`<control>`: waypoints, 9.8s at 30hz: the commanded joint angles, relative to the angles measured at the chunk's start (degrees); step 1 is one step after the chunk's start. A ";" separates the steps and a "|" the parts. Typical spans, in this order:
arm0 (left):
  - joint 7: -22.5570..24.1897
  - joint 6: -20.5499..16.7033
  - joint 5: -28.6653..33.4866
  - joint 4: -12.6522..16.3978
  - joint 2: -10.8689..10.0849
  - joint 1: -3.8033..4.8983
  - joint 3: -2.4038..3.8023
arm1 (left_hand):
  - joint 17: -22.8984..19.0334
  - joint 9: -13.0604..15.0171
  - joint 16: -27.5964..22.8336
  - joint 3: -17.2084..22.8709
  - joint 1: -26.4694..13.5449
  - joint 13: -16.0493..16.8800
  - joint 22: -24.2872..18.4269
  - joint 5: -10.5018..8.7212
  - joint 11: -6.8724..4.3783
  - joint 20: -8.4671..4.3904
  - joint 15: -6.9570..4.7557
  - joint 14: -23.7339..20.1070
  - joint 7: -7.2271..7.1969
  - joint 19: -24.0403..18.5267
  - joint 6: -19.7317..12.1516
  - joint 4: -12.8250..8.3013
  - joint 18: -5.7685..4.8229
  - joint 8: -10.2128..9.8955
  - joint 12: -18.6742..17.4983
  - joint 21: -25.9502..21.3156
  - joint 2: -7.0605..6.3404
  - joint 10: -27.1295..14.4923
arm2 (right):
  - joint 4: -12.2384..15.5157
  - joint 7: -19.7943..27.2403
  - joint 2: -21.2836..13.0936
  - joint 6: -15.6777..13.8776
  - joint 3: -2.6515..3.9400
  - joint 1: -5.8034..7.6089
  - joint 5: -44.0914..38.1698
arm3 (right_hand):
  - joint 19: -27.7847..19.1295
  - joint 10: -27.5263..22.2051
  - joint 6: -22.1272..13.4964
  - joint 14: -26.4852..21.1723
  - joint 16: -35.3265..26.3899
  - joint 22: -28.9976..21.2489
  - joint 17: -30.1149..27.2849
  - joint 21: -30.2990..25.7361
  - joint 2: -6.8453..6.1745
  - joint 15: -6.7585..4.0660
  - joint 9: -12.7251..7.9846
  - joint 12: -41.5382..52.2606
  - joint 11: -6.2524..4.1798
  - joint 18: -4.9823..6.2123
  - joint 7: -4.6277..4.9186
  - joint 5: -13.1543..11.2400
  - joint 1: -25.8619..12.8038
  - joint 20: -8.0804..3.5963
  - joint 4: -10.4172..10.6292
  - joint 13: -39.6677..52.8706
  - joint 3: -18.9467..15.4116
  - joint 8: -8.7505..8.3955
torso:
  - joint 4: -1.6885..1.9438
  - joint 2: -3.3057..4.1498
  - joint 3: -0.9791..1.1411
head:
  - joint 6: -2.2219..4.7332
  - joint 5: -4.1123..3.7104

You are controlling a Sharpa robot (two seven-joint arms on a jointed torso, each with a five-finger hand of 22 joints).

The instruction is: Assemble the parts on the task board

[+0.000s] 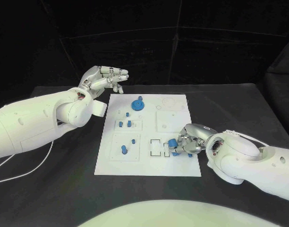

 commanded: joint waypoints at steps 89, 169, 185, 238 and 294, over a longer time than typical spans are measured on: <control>-0.14 0.77 0.17 0.03 0.21 0.10 0.04 | -0.17 -0.03 -0.10 -0.58 0.06 0.02 -0.16 0.32 -0.04 0.09 -0.02 -0.40 0.20 -0.37 -0.21 -0.02 0.38 0.32 0.56 -0.26 0.52 -0.67 | 1.38 1.56 5.48 -5.18 -0.24 -0.26 8.32 | 0.75 0.58 3.13 3.03 0.25 1.60 1.37 0.64 0.66 -1.42 6.71 -4.39 -1.51 -1.03 -1.30 -15.75 -3.80 -1.08 -2.90 0.43 0.51 1.78 | -0.05 -0.04 -0.01 | 0.24 0.54; -0.52 1.48 0.18 -0.01 0.00 0.08 -0.62 | -0.27 -0.03 -0.06 -0.78 0.15 0.01 -0.24 0.32 -0.03 0.09 -0.01 -0.48 0.20 -0.37 -0.22 -0.05 0.39 0.42 0.71 -0.35 0.60 -0.84 | 2.21 1.95 -7.48 1.33 -0.30 0.94 1.34 | 0.65 0.16 3.02 2.93 -0.11 2.20 1.52 0.64 4.49 -0.44 4.89 -6.61 -0.40 -1.07 0.04 -6.82 0.93 -0.11 -6.81 0.07 -5.32 -4.61 | -0.12 -0.08 -0.05 | 0.34 -2.39; -0.56 1.58 0.18 -0.14 -0.06 0.07 -0.70 | -0.27 -0.03 -0.06 -0.78 0.15 0.01 -0.24 0.32 -0.03 0.09 -0.01 -0.48 0.20 -0.37 -0.22 -0.05 0.39 0.42 0.71 -0.35 0.60 -0.84 | 1.36 -1.91 -5.77 4.80 -0.31 0.23 -2.47 | 0.67 0.34 3.54 3.00 0.02 2.24 1.86 0.65 4.40 -0.52 4.91 -6.22 -0.52 -1.07 -0.10 -7.06 1.11 -0.16 -6.90 0.41 -5.53 -4.57 | -0.11 -0.09 -0.04 | 0.15 -2.31; -0.99 1.90 0.18 0.29 -0.41 0.07 -0.76 | -0.32 -0.02 -0.02 -0.89 0.15 0.02 -0.28 0.32 -0.04 0.10 -0.01 -0.53 0.17 -0.38 -0.19 -0.02 0.38 0.49 0.82 -0.40 0.70 -0.86 | 5.47 0.77 -3.82 -12.07 -0.26 -0.50 10.07 | 1.92 -0.14 6.79 3.45 0.82 5.33 4.45 2.02 3.18 -1.03 1.60 -9.39 -1.00 -1.61 -0.40 1.95 5.78 -0.80 -11.44 -1.20 9.46 -10.57 | -0.11 -0.06 -0.13 | 0.56 -2.21; -1.41 1.92 0.18 0.49 -0.36 0.14 -0.76 | -0.32 -0.02 -0.02 -0.89 0.15 0.02 -0.28 0.32 -0.04 0.10 -0.01 -0.53 0.17 -0.38 -0.19 -0.02 0.38 0.49 0.82 -0.40 0.70 -0.86 | -0.12 -5.38 4.98 -7.16 -0.25 -0.46 10.52 | 2.38 2.34 10.34 3.54 1.08 6.43 5.36 2.42 -0.74 -1.68 4.23 -6.25 -1.80 -1.77 -1.57 -4.77 -7.15 -1.41 -1.76 1.68 6.91 -9.34 | -0.18 -0.09 -0.10 | 0.17 -1.85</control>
